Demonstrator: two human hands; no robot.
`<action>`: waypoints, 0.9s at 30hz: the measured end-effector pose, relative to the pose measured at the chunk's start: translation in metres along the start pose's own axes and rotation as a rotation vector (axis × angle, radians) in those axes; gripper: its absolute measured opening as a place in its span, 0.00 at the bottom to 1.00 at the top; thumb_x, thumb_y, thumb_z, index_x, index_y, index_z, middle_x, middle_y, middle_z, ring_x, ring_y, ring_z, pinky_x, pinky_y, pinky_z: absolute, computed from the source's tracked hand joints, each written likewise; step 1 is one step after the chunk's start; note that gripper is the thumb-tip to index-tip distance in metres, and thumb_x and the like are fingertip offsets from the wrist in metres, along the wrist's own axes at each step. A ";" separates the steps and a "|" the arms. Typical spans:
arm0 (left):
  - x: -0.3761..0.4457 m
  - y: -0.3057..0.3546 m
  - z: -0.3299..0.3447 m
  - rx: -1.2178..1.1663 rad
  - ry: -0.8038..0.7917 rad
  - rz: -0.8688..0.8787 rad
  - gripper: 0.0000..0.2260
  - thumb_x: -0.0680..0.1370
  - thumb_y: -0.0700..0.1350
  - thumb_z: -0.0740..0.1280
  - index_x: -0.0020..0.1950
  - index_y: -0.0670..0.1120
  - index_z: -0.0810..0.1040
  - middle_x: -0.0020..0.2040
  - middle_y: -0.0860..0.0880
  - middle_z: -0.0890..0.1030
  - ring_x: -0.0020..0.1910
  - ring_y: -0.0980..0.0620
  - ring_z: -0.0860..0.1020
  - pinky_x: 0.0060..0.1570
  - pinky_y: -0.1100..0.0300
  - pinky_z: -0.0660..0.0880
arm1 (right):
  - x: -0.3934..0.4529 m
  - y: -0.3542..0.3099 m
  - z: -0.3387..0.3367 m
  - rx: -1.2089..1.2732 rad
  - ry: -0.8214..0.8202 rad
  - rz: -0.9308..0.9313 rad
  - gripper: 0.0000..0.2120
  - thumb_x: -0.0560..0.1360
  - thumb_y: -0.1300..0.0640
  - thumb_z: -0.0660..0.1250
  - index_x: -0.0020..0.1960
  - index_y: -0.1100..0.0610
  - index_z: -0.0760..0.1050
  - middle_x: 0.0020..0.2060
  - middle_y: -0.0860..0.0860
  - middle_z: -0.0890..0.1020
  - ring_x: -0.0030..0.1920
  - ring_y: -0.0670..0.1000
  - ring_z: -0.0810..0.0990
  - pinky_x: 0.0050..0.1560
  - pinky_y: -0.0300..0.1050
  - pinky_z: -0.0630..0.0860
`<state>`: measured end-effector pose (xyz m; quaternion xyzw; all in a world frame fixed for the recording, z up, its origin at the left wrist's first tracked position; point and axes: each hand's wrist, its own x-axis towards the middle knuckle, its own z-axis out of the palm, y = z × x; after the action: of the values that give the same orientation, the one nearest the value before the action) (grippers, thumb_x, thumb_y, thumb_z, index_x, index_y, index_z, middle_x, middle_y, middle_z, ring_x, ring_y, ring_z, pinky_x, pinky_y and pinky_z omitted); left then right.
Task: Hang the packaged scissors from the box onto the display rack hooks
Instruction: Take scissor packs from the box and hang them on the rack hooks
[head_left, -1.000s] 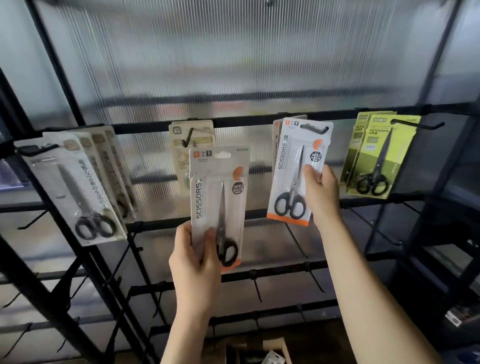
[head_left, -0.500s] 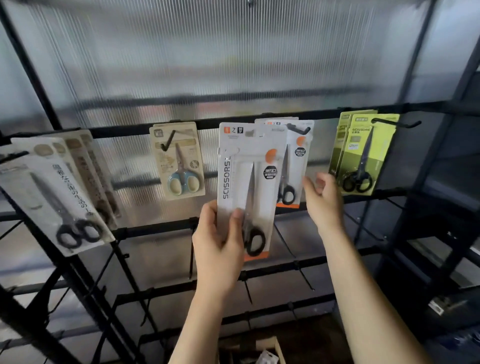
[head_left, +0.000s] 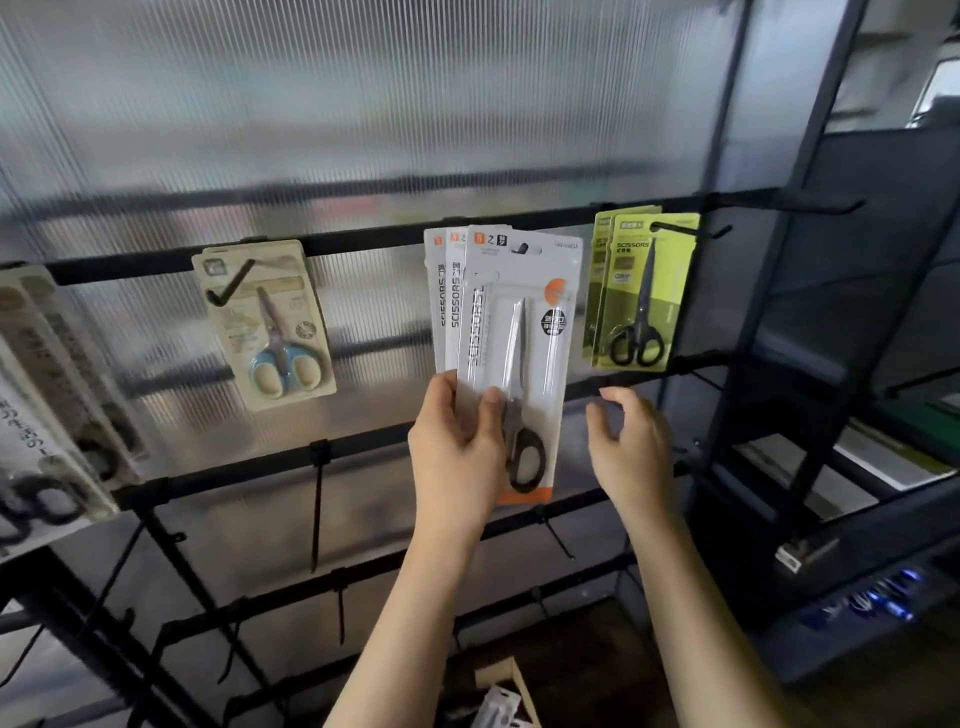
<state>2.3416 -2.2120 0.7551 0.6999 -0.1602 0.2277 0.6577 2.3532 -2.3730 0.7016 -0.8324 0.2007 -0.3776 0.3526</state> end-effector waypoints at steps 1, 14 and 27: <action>0.000 -0.001 0.001 0.002 0.006 -0.003 0.08 0.77 0.40 0.66 0.41 0.41 0.70 0.32 0.47 0.72 0.30 0.56 0.68 0.34 0.61 0.70 | -0.001 0.002 -0.001 0.001 -0.007 -0.001 0.14 0.78 0.55 0.63 0.62 0.58 0.75 0.57 0.54 0.79 0.60 0.53 0.74 0.57 0.44 0.69; 0.004 -0.007 0.006 0.060 0.035 -0.041 0.13 0.77 0.40 0.66 0.35 0.48 0.66 0.28 0.55 0.68 0.27 0.59 0.65 0.30 0.67 0.65 | -0.010 0.014 0.007 0.029 -0.120 0.027 0.14 0.77 0.57 0.65 0.61 0.59 0.75 0.58 0.55 0.79 0.61 0.54 0.74 0.59 0.44 0.68; 0.038 -0.037 0.014 0.213 0.094 -0.080 0.10 0.78 0.45 0.65 0.39 0.45 0.71 0.31 0.54 0.73 0.29 0.59 0.71 0.29 0.69 0.69 | -0.015 0.019 0.004 0.056 -0.227 0.027 0.17 0.77 0.56 0.65 0.65 0.57 0.72 0.62 0.54 0.76 0.65 0.53 0.71 0.64 0.46 0.67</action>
<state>2.3943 -2.2201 0.7434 0.7602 -0.0761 0.2496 0.5950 2.3458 -2.3751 0.6780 -0.8569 0.1602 -0.2813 0.4011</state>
